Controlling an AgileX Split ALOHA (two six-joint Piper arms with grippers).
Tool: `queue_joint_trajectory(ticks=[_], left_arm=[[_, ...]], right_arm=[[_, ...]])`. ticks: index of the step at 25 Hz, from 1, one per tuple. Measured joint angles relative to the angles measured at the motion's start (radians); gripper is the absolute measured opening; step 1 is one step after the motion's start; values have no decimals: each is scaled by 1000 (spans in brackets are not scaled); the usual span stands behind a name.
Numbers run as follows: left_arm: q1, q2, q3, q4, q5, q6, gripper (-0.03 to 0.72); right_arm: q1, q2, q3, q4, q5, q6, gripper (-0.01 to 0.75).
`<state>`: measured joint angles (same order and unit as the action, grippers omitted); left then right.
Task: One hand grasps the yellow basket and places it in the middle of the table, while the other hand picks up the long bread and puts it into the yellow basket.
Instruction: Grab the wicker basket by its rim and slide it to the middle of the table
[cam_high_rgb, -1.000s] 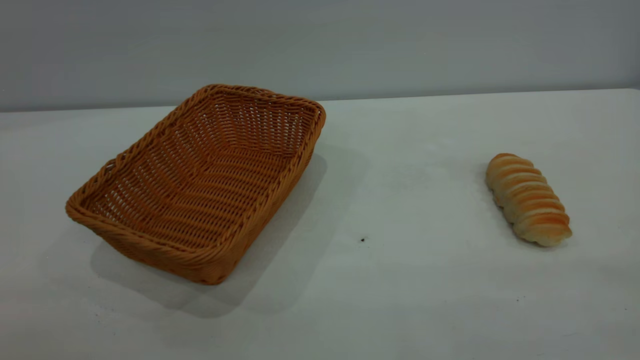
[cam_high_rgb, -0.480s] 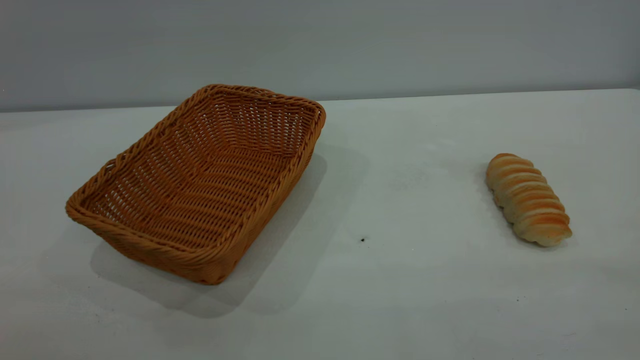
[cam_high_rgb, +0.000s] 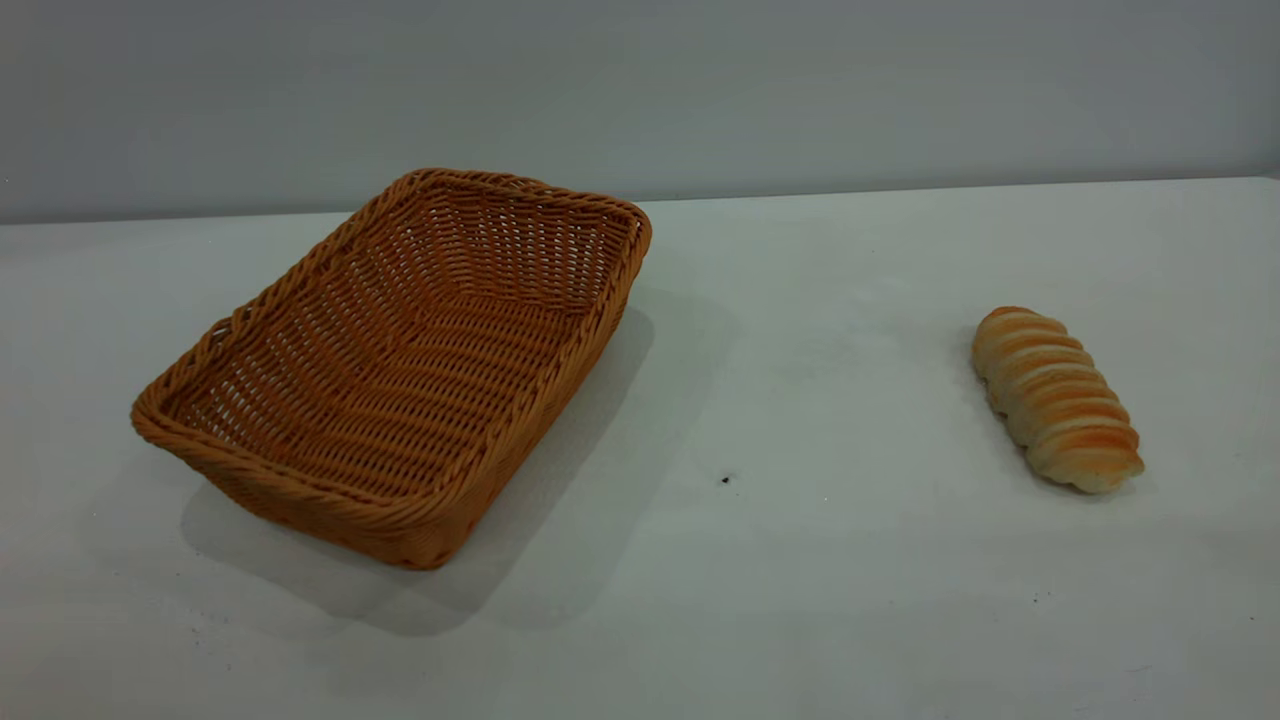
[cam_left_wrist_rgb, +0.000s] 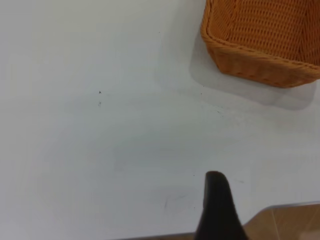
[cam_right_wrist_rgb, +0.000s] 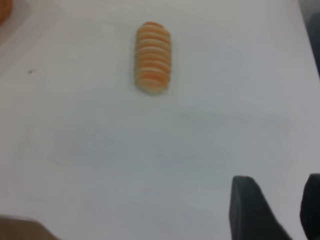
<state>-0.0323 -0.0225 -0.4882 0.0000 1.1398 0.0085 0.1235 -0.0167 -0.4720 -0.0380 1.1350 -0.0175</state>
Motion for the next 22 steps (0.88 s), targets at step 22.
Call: queue_joint_trajectory(ticks=[22], left_arm=[[0, 600, -7, -205, -485, -115, 486]], right_arm=[[56, 619, -313, -183, -82, 103, 291]])
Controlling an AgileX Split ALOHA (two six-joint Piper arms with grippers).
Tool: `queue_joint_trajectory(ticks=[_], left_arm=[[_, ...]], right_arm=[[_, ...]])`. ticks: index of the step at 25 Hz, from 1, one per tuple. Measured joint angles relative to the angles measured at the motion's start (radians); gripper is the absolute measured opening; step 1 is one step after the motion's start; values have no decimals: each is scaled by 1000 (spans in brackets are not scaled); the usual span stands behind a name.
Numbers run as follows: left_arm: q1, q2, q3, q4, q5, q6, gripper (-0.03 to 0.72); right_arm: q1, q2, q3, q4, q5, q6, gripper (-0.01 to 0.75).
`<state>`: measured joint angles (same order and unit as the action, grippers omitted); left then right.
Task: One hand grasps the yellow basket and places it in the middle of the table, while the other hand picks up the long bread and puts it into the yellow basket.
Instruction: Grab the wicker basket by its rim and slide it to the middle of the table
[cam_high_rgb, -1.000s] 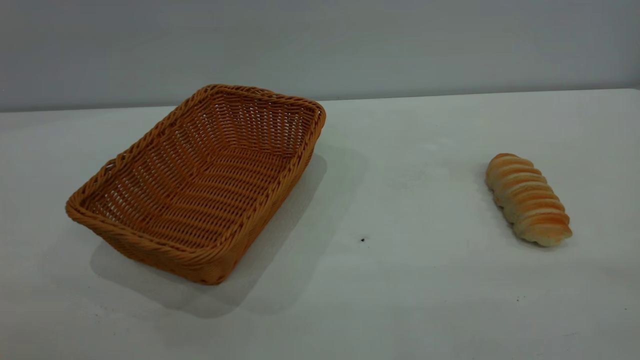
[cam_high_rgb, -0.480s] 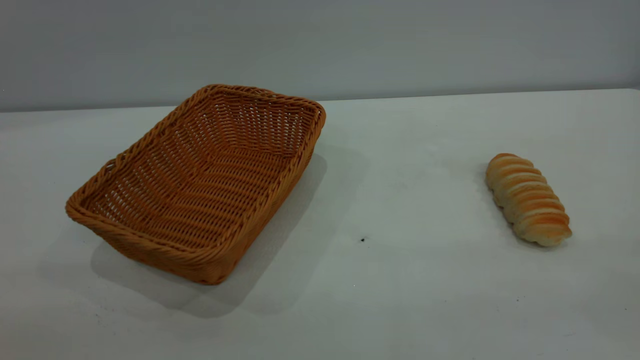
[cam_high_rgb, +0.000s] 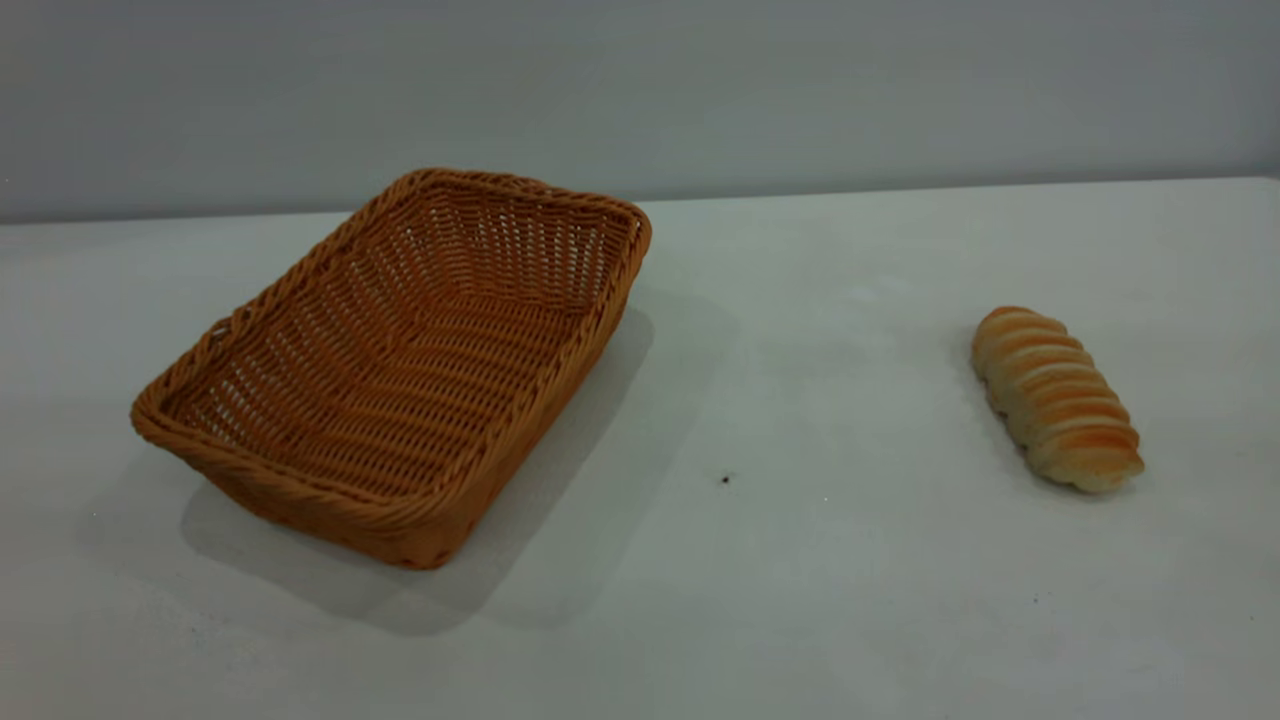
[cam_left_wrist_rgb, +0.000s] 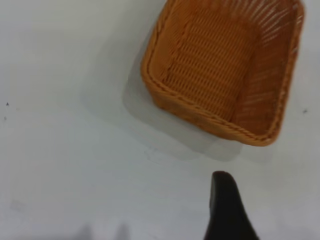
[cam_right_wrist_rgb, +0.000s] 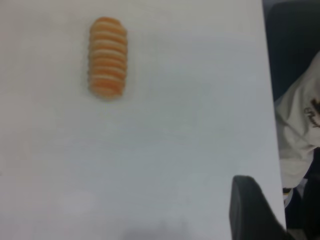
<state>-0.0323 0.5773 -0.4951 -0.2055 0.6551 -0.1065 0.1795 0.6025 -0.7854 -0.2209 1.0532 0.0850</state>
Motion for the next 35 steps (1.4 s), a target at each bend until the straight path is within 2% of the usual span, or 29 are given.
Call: queue_joint_trajectory(ticks=[8, 21, 30, 35], left_arm=[[0, 365, 0, -115, -164, 7, 472], [0, 831, -5, -472, -377, 7, 470], [0, 1040, -150, -517, -377, 7, 470], [0, 1111, -177, -550, -379, 7, 470]], right_arm=[[0, 200, -7, 86, -55, 0, 291], [0, 295, -7, 243, -92, -71, 291], [0, 298, -8, 339, -114, -130, 291], [0, 299, -8, 350, -121, -147, 291]])
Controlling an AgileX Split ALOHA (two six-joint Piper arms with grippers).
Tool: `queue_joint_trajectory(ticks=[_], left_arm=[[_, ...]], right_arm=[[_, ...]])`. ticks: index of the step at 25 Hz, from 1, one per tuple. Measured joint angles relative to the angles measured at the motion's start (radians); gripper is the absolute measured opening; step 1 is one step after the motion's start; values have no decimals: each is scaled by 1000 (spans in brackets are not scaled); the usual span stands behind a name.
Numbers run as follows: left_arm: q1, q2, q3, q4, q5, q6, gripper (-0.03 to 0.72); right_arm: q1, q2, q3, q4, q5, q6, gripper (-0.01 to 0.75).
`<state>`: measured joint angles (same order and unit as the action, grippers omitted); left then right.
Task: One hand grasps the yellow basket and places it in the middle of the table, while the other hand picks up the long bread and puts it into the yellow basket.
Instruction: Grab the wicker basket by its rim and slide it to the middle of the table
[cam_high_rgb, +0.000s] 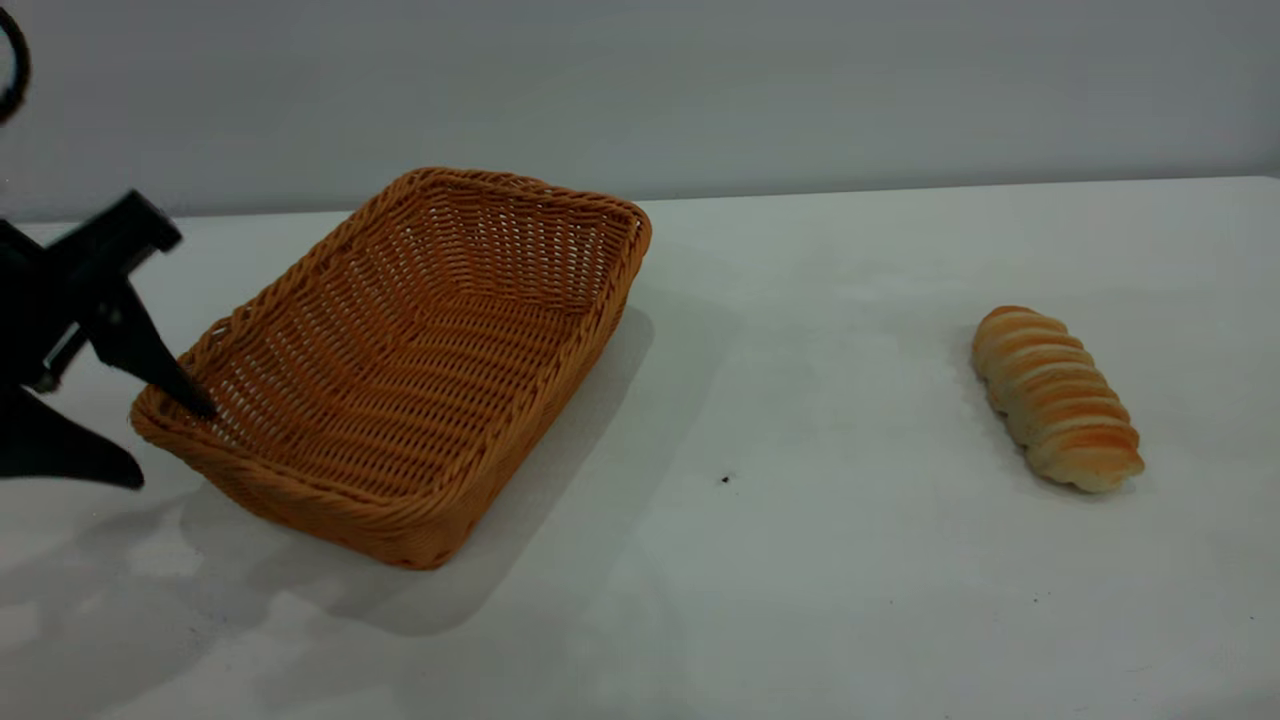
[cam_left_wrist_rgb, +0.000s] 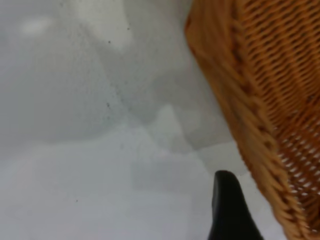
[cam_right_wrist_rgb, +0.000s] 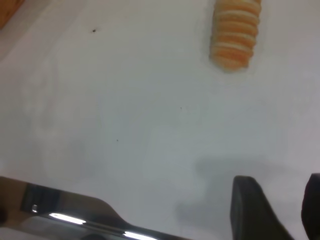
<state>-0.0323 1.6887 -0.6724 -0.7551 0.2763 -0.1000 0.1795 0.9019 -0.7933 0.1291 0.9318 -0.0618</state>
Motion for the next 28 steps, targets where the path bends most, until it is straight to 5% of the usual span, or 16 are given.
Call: queue_joint_trajectory(ticks=[23, 28], left_arm=[[-49, 304, -184, -100, -35, 65, 461], [-62, 339, -213, -141, -39, 75, 328]], right_arm=[[0, 2, 0, 0, -24, -7, 291], [0, 2, 0, -1, -24, -8, 291]])
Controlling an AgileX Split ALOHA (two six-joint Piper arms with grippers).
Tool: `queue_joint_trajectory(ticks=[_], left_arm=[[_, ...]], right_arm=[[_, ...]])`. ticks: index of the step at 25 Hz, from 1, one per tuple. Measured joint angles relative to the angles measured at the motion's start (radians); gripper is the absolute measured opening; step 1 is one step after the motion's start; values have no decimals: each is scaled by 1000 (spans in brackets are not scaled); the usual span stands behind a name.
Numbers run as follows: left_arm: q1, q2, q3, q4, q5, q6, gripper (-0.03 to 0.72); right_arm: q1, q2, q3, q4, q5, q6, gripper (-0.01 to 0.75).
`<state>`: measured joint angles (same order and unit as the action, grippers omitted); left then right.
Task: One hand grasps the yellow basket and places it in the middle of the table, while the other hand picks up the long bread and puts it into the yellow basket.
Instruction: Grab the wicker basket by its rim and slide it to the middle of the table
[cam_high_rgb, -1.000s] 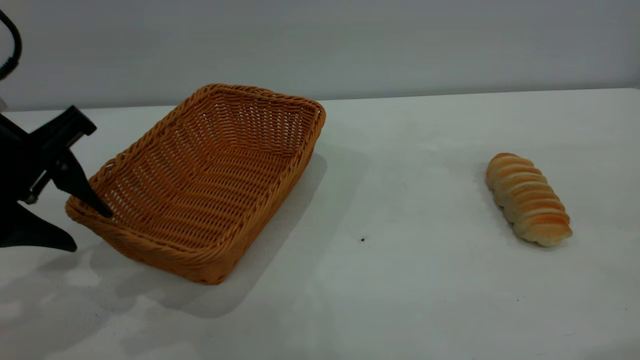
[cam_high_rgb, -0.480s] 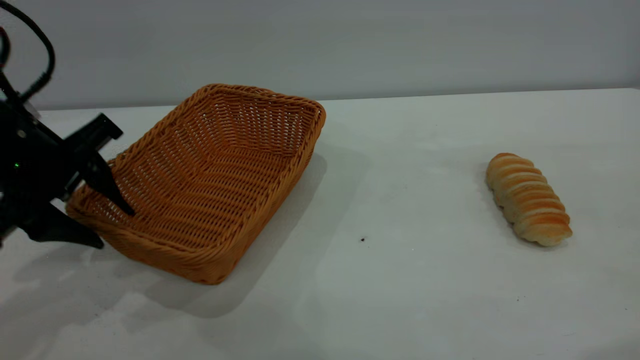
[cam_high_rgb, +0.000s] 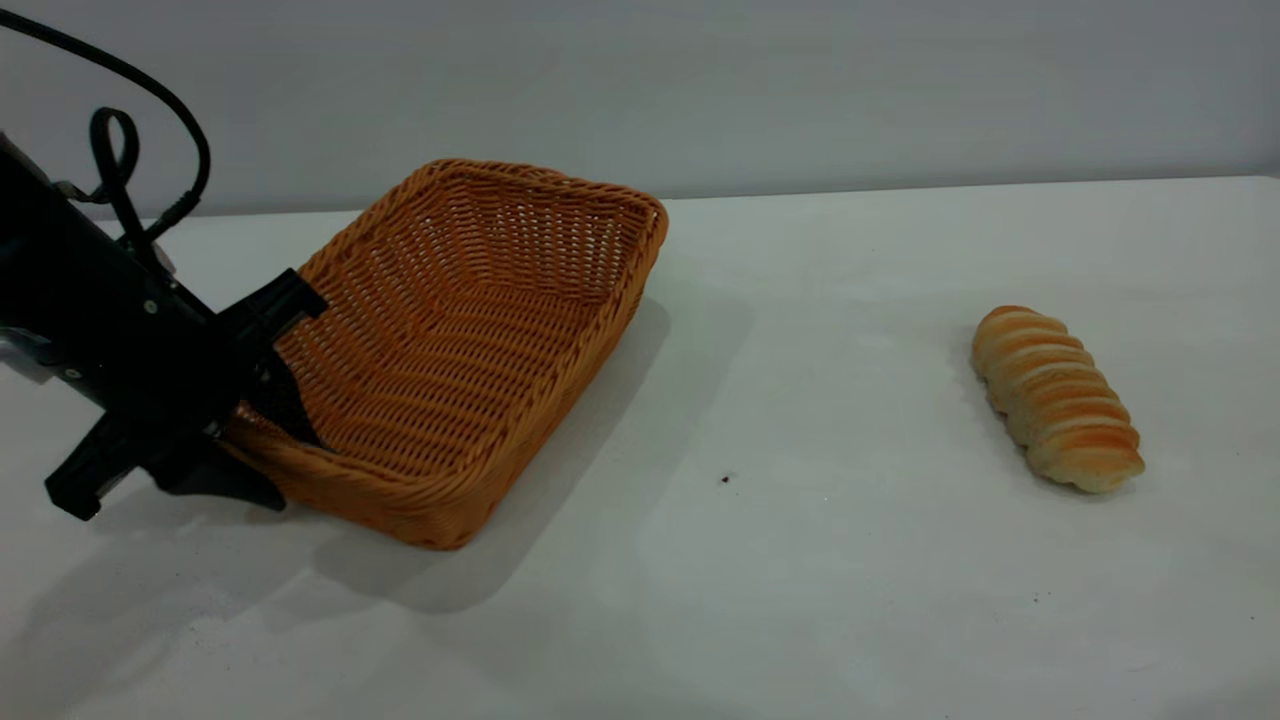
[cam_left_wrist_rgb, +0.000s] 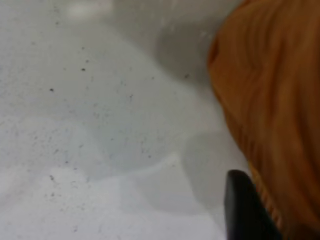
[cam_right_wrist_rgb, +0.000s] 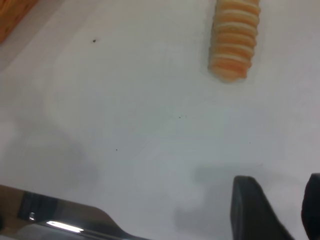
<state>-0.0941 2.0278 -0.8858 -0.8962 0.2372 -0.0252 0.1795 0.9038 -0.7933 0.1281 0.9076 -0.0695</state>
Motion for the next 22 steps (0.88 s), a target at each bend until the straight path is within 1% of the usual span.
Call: queue_joint_trajectory(ticks=[4, 9, 12, 14, 19, 22], left_arm=[[0, 1, -8, -39, -6, -13, 109], [-5, -8, -9, -19, 16, 11, 105], [-5, -39, -17, -7, 21, 63, 105], [-5, -68, -41, -1, 44, 115, 105], [-5, -114, -124, 1, 198, 244, 105], [-5, -113, -148, 13, 292, 317, 105]], right_arm=[[0, 0, 0, 0, 0, 0, 291], [0, 0, 0, -1, 0, 0, 291], [0, 0, 0, -2, -3, 0, 291], [0, 0, 0, -3, -4, 0, 291], [0, 0, 0, -3, -4, 0, 291], [0, 0, 0, -4, -6, 0, 291]])
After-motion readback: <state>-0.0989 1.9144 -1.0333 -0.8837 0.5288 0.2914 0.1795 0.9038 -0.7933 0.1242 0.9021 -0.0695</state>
